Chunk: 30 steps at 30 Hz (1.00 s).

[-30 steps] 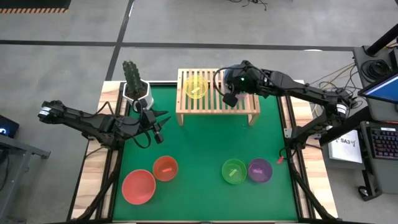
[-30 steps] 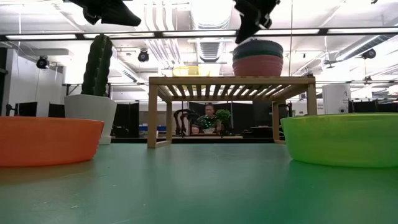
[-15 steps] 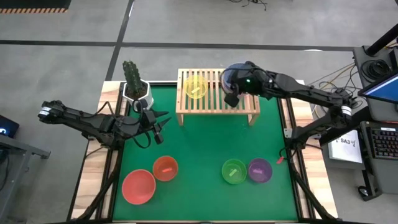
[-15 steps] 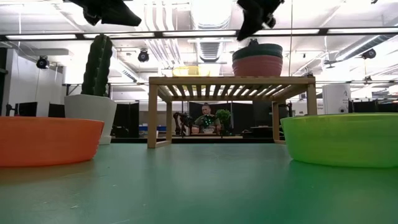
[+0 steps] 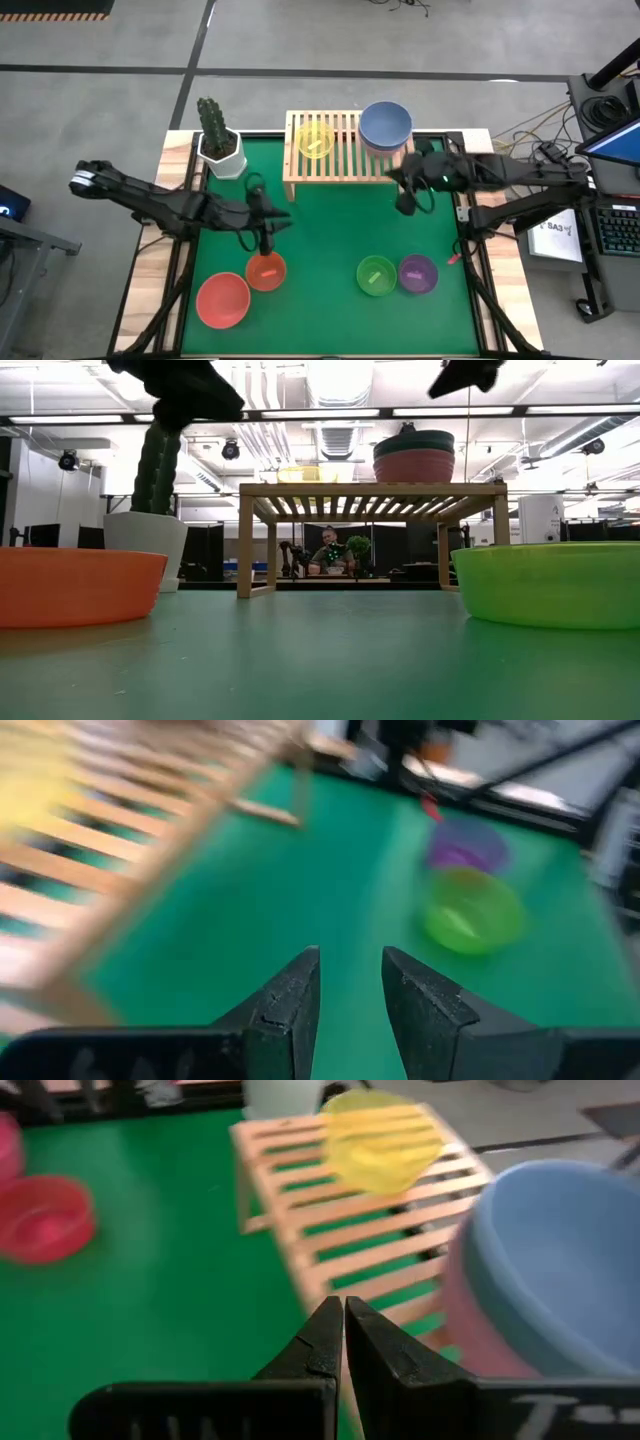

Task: Place and stack bowls onto a shelf
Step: Stack the light orange bowl on top of the yellow bowl on the shelf

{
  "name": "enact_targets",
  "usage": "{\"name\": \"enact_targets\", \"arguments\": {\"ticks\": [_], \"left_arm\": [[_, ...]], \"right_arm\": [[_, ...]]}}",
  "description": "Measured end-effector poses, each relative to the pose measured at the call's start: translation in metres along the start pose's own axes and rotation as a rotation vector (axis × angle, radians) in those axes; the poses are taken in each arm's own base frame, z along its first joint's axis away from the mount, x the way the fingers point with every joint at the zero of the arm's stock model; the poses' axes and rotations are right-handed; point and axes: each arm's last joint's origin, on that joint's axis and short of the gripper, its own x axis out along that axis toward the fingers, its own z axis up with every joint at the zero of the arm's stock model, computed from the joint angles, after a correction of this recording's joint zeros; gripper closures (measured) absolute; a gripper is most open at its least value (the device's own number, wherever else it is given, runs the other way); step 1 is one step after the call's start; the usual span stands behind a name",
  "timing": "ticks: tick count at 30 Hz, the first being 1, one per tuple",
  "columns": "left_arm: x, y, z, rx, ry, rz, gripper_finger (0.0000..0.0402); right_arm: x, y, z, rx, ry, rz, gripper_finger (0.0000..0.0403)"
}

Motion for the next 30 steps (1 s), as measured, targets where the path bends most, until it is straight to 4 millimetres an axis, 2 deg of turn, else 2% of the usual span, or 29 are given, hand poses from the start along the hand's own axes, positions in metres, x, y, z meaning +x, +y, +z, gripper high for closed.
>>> {"name": "enact_targets", "arguments": {"ticks": [3,6,11,16,20,24,30], "left_arm": [[0.016,-0.013,-0.001,-0.046,0.112,-0.095,0.0309],[0.030,-0.026,-0.001,-0.101,0.270,-0.108,0.0309],[0.050,-0.048,-0.005,-0.191,0.608,0.048,0.0309],[0.066,-0.077,-0.017,-0.139,0.870,0.187,0.0304],[0.074,-0.102,-0.026,0.010,0.948,0.186,0.0279],[0.076,-0.124,-0.042,0.178,0.953,0.156,0.0241],[0.073,-0.132,-0.067,0.215,0.994,0.182,0.0215]], "right_arm": [[-0.005,0.014,-0.021,-0.007,-0.022,0.075,0.0394],[-0.006,0.029,-0.040,-0.034,-0.055,0.152,0.0394],[-0.003,0.048,-0.063,-0.052,-0.114,0.251,0.0394],[0.004,0.061,-0.078,-0.076,-0.119,0.297,0.0394],[0.008,0.067,-0.086,-0.078,-0.094,0.313,0.0394],[0.009,0.071,-0.091,-0.076,-0.086,0.332,0.0394],[0.006,0.079,-0.093,-0.082,-0.127,0.377,0.0394]]}}
